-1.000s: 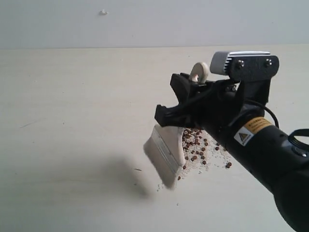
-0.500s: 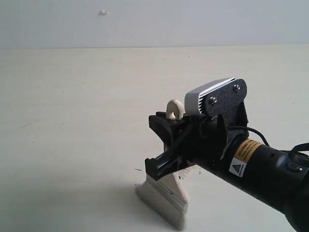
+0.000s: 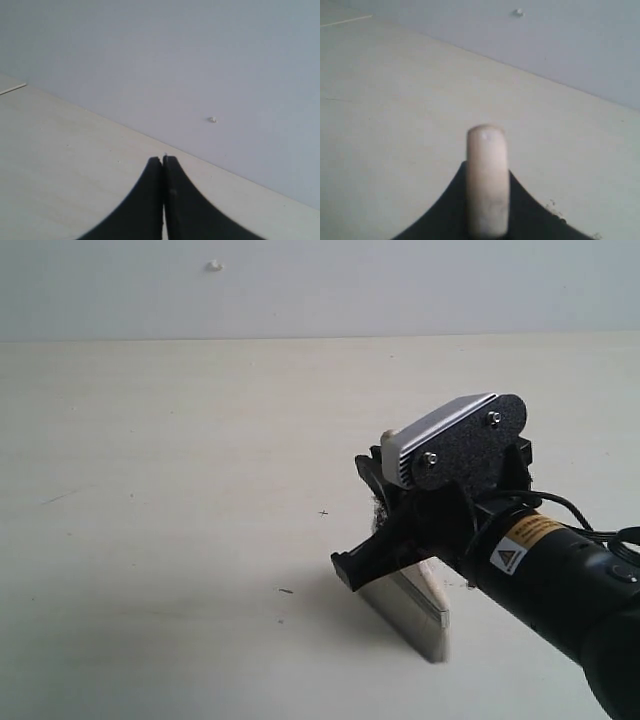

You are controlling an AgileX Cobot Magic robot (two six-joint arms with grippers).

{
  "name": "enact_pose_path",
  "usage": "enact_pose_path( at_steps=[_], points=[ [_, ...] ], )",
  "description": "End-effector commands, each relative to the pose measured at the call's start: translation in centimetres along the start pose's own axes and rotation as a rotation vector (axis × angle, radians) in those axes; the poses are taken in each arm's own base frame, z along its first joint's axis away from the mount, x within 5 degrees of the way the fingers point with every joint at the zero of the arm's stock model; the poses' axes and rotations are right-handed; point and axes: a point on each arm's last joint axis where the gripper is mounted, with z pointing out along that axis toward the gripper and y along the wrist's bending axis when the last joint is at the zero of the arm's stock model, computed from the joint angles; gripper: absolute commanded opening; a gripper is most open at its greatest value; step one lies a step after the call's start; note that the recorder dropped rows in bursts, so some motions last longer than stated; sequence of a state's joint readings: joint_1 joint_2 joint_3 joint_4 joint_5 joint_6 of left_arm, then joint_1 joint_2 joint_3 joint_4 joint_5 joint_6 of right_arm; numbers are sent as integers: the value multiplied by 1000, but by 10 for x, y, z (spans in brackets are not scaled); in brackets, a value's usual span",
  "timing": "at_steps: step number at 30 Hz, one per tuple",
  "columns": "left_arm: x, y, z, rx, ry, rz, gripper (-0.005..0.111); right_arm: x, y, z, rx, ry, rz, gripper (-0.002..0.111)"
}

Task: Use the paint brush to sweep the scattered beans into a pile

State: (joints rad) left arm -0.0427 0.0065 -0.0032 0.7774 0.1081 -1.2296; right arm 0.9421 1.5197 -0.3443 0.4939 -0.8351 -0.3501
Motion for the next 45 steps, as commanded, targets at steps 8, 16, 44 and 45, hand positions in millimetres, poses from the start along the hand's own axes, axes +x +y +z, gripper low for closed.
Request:
enact_pose_path(
  at_steps=[8,16,44,45],
  points=[
    [1,1,0,-4,-3,-1,0,-15,-1,-8,-15,-100,35,0],
    [1,1,0,-4,-3,-1,0,-48,-13,-37,-14,-233,119,0],
    [1,1,0,-4,-3,-1,0,13,-99,1,794,-45,116,0],
    [1,1,0,-4,-3,-1,0,17,-98,4,789,-37,126,0]
  ],
)
